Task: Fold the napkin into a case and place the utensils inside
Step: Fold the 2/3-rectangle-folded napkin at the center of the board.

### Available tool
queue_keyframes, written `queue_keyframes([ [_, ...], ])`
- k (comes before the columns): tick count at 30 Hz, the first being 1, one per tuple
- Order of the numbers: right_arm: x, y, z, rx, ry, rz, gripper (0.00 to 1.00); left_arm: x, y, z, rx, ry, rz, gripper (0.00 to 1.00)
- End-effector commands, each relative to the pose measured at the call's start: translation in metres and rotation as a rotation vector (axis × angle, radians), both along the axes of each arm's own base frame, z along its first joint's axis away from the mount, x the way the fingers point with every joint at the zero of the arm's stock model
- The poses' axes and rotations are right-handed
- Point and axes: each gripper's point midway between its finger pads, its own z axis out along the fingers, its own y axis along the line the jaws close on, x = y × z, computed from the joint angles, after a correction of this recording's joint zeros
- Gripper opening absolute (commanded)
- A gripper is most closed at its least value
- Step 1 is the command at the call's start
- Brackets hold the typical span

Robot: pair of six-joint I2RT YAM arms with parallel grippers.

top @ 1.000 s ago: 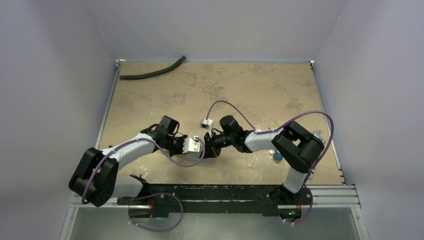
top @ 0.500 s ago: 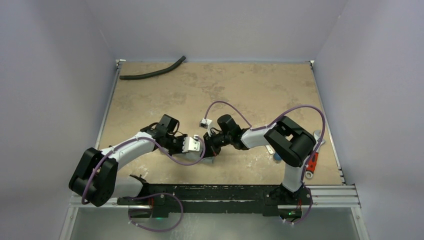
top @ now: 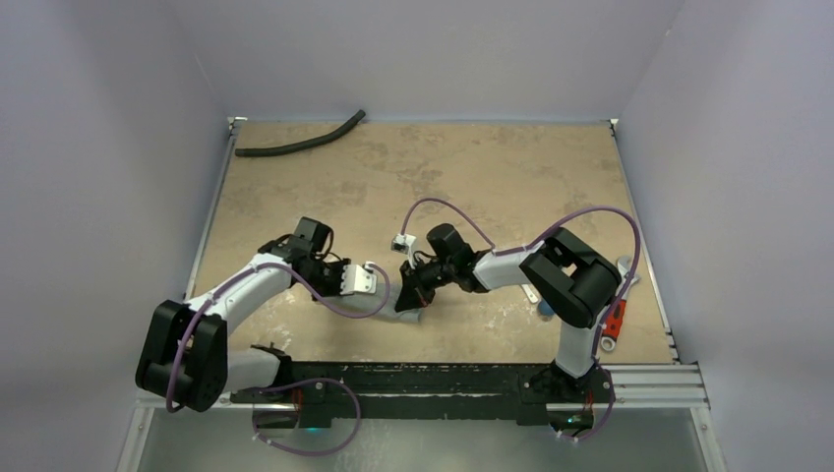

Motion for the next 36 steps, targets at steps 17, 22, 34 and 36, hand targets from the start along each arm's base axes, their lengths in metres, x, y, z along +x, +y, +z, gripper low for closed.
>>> queue_keyframes([
  [17,0.017,0.105,0.072,0.208,-0.006,0.07,0.12,-0.009,0.001,-0.01,-0.022,-0.005,0.024,0.1],
  [22,0.013,0.116,0.053,0.209,0.056,0.062,0.09,-0.004,-0.005,-0.004,-0.057,-0.018,0.062,0.09],
  [34,0.023,0.116,-0.003,0.065,0.105,-0.076,0.0,0.004,-0.012,0.04,-0.111,-0.013,0.124,0.17],
  [36,0.025,0.113,-0.005,0.049,0.095,-0.096,0.0,0.009,-0.006,0.048,-0.112,-0.021,0.182,0.17],
])
